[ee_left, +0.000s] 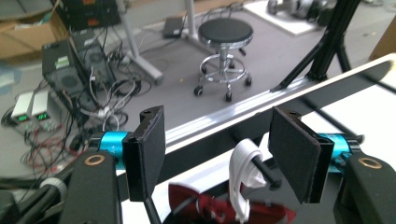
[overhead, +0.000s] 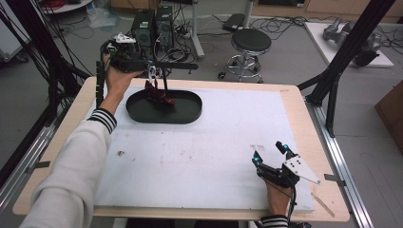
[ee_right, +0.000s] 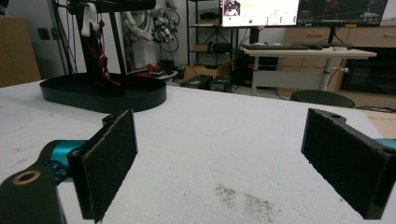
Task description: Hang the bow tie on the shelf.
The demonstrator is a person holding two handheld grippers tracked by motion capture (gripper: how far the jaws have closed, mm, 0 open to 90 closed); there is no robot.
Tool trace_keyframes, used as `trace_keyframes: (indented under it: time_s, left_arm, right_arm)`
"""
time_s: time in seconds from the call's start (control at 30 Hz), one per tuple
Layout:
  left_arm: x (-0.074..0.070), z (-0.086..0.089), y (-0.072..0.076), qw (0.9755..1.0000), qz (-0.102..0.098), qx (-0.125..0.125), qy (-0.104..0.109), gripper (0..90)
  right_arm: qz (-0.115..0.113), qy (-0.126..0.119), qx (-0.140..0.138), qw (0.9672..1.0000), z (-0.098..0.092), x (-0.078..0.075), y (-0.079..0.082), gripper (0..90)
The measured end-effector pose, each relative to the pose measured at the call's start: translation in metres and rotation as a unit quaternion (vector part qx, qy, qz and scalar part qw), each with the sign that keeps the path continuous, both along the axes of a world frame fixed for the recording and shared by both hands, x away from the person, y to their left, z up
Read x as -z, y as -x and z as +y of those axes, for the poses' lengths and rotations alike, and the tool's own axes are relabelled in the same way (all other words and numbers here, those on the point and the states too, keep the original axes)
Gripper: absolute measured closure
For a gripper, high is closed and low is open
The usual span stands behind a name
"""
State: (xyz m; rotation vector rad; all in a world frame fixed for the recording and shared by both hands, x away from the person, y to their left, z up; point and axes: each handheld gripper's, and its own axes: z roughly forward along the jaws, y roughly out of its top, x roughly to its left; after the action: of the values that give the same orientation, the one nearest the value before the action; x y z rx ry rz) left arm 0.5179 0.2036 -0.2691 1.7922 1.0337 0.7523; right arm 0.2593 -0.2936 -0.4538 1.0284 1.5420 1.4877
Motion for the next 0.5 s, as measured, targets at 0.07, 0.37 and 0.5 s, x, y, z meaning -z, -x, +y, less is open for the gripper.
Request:
trace_keyframes:
  time_s: [0.07,0.37,0.5]
  left_arm:
    - [-0.003,0.002,0.002,1.0000,-0.009,0.002,-0.001,36.8]
    - [-0.012,0.010,0.008,0.9996,-0.025,-0.008,0.000,29.3]
    - [-0.013,0.015,0.013,0.9994,-0.032,-0.007,0.007,27.2]
  right_arm:
    - [0.000,0.000,-0.001,1.0000,0.000,0.000,0.000,9.7]
    - [0.001,-0.002,-0.002,1.0000,0.000,0.000,0.000,9.6]
    - [-0.001,0.001,-0.002,1.0000,0.000,0.000,0.000,9.6]
